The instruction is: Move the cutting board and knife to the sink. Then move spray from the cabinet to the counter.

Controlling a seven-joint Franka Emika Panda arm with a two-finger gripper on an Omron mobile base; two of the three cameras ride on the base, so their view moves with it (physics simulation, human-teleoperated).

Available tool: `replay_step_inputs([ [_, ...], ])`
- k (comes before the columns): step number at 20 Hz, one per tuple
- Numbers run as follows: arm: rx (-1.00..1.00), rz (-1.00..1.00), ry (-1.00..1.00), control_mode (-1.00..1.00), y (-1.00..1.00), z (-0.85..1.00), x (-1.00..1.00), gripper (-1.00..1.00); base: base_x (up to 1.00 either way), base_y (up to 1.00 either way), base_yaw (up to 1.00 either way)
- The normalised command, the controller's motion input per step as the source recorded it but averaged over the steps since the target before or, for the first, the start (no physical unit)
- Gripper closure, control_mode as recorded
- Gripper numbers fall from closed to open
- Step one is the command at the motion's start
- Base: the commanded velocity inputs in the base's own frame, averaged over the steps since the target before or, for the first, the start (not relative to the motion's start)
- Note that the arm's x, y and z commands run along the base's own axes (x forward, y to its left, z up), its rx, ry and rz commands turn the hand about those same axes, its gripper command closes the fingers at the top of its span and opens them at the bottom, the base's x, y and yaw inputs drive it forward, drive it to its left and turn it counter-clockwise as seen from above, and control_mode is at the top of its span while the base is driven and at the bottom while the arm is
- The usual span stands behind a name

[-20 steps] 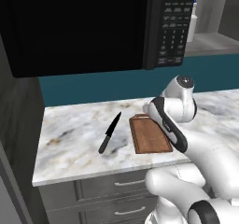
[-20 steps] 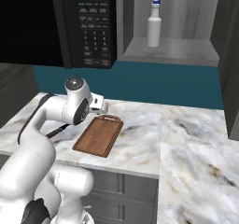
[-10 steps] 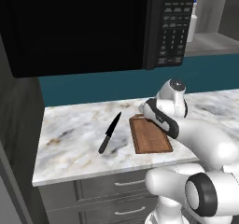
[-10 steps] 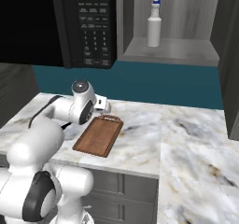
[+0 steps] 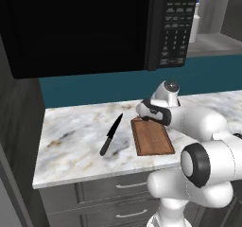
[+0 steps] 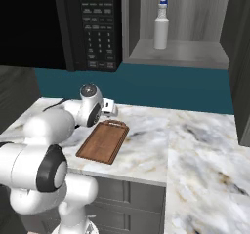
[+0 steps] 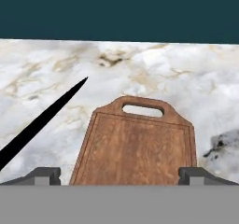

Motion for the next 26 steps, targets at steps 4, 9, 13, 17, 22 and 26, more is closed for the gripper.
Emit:
replay_step_inputs([
  [4, 0.0, 0.0, 0.0, -1.0, 0.01, -0.27, 0.4, -1.0, 0.0, 0.0, 0.0],
  [9, 0.0, 0.0, 0.02, -1.0, 0.02, -0.32, 0.35, -1.0, 0.0, 0.0, 0.0],
  [13, 0.0, 0.0, 0.01, -1.0, 0.0, -0.23, 0.37, -1.0, 0.0, 0.0, 0.0],
  [17, 0.0, 0.0, 0.0, -1.0, 0.0, -0.2, 0.33, -1.0, 0.0, 0.0, 0.0],
  [22, 0.0, 0.0, 0.0, -1.0, 0.0, -0.22, 0.35, -1.0, 0.0, 0.0, 0.0],
  [26, 0.0, 0.0, 0.0, -1.0, 0.0, -0.2, 0.35, -1.0, 0.0, 0.0, 0.0],
])
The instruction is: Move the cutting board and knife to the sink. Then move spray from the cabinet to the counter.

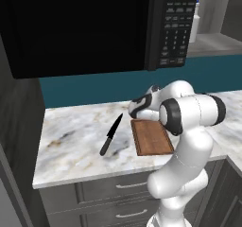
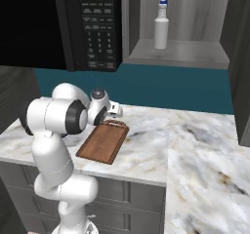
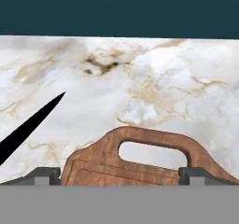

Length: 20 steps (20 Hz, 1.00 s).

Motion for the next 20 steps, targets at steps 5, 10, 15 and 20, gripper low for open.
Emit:
replay_step_inputs([
  [5, 0.0, 0.0, 0.02, -1.0, 0.0, -0.16, 0.33, -1.0, 0.0, 0.0, 0.0],
  [10, 0.0, 0.0, 0.03, -1.0, 0.0, -0.15, 0.31, -1.0, 0.0, 0.0, 0.0],
  [15, 0.0, 0.0, 0.04, -1.0, 0.0, -0.16, 0.31, -1.0, 0.0, 0.0, 0.0],
  [20, 0.0, 0.0, 0.03, -1.0, 0.0, -0.15, 0.27, -1.0, 0.0, 0.0, 0.0],
])
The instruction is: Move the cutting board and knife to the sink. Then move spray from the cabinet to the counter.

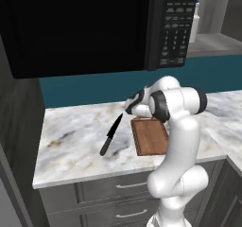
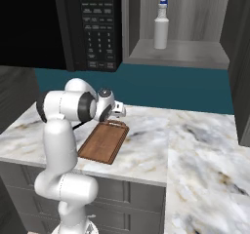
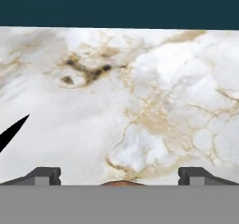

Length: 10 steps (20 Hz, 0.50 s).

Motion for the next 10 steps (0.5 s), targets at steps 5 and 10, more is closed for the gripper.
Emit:
replay_step_inputs([
  [5, 0.0, 0.0, 0.0, -1.0, 0.0, -0.12, 0.25, -1.0, 0.0, 0.0, 0.0],
  [10, 0.0, 0.0, 0.0, -1.0, 0.0, -0.16, 0.13, -1.0, 0.0, 0.0, 0.0],
])
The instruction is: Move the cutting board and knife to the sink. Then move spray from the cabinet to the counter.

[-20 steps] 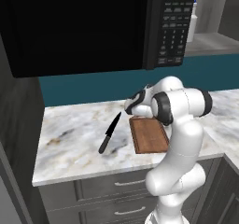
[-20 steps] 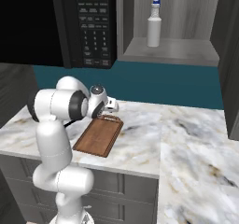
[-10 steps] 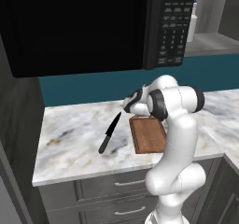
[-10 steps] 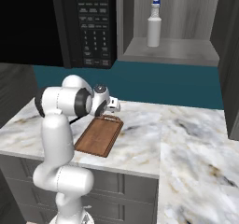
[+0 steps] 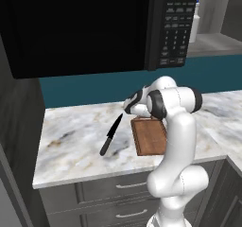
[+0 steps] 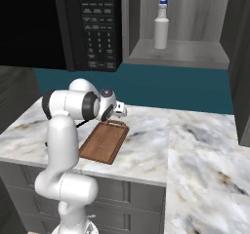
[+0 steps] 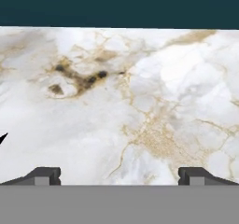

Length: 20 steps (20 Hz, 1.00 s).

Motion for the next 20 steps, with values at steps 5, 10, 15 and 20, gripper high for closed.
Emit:
replay_step_inputs([
  [5, 0.0, 0.0, 0.0, -1.0, 0.0, -0.18, 0.03, -1.0, 0.0, 0.0, 0.0],
  [10, 0.0, 0.01, 0.0, -1.0, 0.0, -0.16, 0.0, -1.0, 0.0, 0.0, 0.0],
  [15, 0.0, 0.05, 0.0, -1.0, 0.0, -0.14, -0.02, -1.0, 0.0, 0.0, 0.0],
  [20, 0.0, 0.09, 0.0, -1.0, 0.0, -0.14, -0.08, -1.0, 0.0, 0.0, 0.0],
])
